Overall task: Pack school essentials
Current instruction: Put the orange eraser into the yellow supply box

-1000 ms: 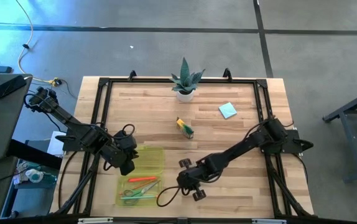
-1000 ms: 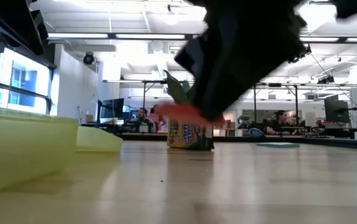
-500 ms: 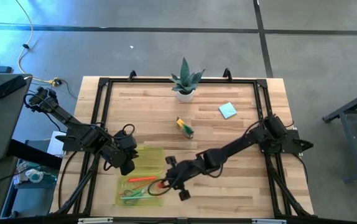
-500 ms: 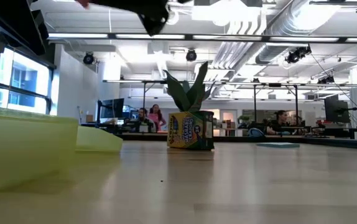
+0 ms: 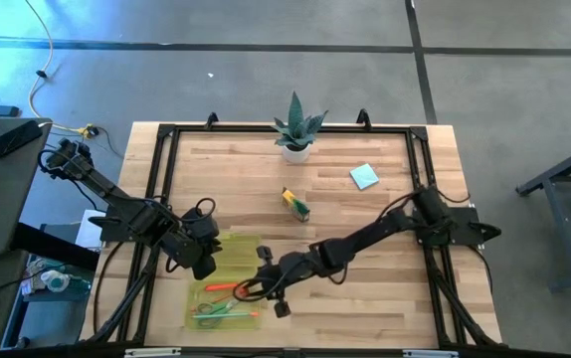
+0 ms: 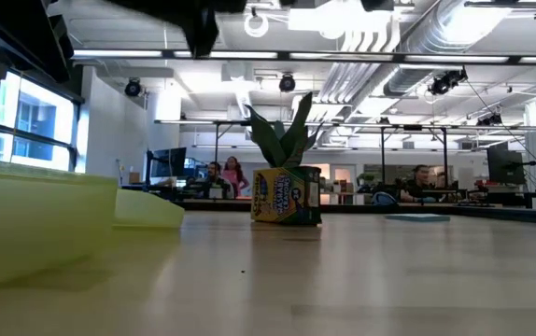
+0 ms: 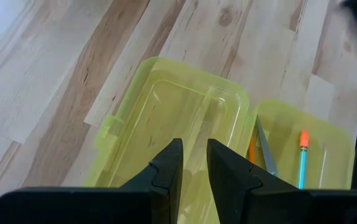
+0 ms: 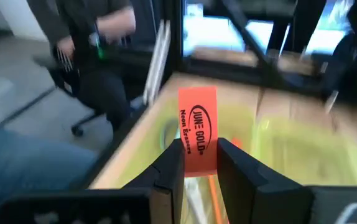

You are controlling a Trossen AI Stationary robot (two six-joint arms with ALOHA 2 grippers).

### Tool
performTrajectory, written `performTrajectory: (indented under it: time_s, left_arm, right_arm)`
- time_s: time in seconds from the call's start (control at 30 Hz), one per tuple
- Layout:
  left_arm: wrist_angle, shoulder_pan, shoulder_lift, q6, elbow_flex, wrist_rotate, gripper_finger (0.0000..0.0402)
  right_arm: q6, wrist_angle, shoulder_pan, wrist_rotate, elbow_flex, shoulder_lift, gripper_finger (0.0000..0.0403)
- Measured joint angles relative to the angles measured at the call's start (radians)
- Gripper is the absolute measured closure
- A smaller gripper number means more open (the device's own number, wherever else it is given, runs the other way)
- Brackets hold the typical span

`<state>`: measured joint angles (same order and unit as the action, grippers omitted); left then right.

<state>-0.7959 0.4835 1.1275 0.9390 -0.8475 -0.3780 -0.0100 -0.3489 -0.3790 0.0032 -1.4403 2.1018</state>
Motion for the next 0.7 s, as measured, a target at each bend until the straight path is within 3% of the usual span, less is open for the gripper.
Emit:
performTrajectory:
  time_s: [0.7]
  left_arm:
    - [0.0,0.0,0.0,0.0,0.0,0.0,0.0339]
  right_arm:
    - [-0.105,-0.023,0.031,-0.02,0.0,0.17,0.0334]
